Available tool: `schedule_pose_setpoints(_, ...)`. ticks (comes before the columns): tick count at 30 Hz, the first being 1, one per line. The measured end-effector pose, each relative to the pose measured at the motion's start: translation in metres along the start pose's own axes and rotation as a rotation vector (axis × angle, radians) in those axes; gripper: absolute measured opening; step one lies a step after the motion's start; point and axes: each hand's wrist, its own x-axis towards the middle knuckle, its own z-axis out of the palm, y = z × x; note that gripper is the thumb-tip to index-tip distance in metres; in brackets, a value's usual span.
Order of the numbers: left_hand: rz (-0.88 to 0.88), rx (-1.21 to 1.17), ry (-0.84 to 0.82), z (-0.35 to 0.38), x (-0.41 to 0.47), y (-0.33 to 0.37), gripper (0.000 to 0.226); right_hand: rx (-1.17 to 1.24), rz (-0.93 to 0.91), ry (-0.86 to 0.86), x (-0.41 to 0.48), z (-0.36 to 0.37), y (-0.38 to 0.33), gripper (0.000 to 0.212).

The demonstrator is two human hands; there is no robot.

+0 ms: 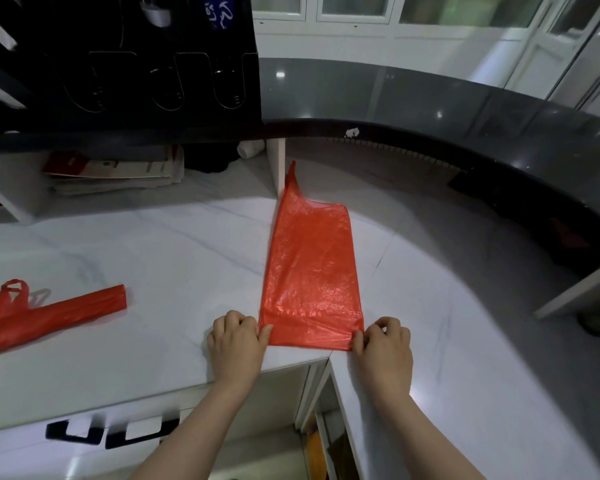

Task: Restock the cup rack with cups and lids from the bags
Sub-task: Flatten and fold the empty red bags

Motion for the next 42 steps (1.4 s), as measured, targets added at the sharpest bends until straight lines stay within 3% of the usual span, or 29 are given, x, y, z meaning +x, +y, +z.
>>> schedule_pose_setpoints(3, 0.193, -0.041, 0.039, -0.002, -0.001, 0.001, 0.023, 0.056, -0.010, 0.033, -0.001, 0.000, -0.002, 0.016)
schedule_pose_setpoints(4, 0.340, -0.034, 0.060, 0.000, -0.002, 0.000, 0.037, 0.054, -0.032, 0.025, -0.002, 0.000, -0.002, 0.023)
schedule_pose_setpoints(6, 0.663, 0.012, -0.014, 0.005, 0.001, -0.004, 0.071, -0.010, -0.213, -0.036, -0.003, -0.002, -0.001, 0.057)
schedule_pose_setpoints(8, 0.778, 0.079, -0.188, 0.006, 0.004, -0.008, 0.078, -0.095, -0.494, -0.123, 0.000, -0.004, -0.001, 0.075)
schedule_pose_setpoints(11, 0.732, 0.136, -0.318, 0.015, 0.007, -0.019, 0.054, -0.205, -0.648, -0.330, 0.010, -0.002, 0.003, 0.060)
schedule_pose_setpoints(14, 0.693, 0.191, -0.329, 0.016, 0.006, -0.021, 0.063, -0.256, -0.633, -0.432, 0.013, 0.005, 0.015, 0.074)
schedule_pose_setpoints(19, 0.662, 0.198, -0.314, 0.017, 0.006, -0.023, 0.068, -0.252, -0.585, -0.508, 0.016, 0.000, 0.015, 0.077)
schedule_pose_setpoints(26, 0.668, 0.193, -0.239, 0.006, 0.000, -0.030, 0.075, -0.194, -0.585, -0.510, 0.015, -0.002, 0.015, 0.075)
schedule_pose_setpoints(34, 0.891, 0.132, -0.035, 0.006, -0.010, -0.044, 0.063, 0.030, -0.550, -0.399, 0.002, -0.006, 0.022, 0.064)
schedule_pose_setpoints(42, 0.818, -0.054, -0.021, 0.005, -0.009, -0.043, 0.056, 0.109, -0.527, -0.353, -0.010, -0.015, 0.027, 0.063)
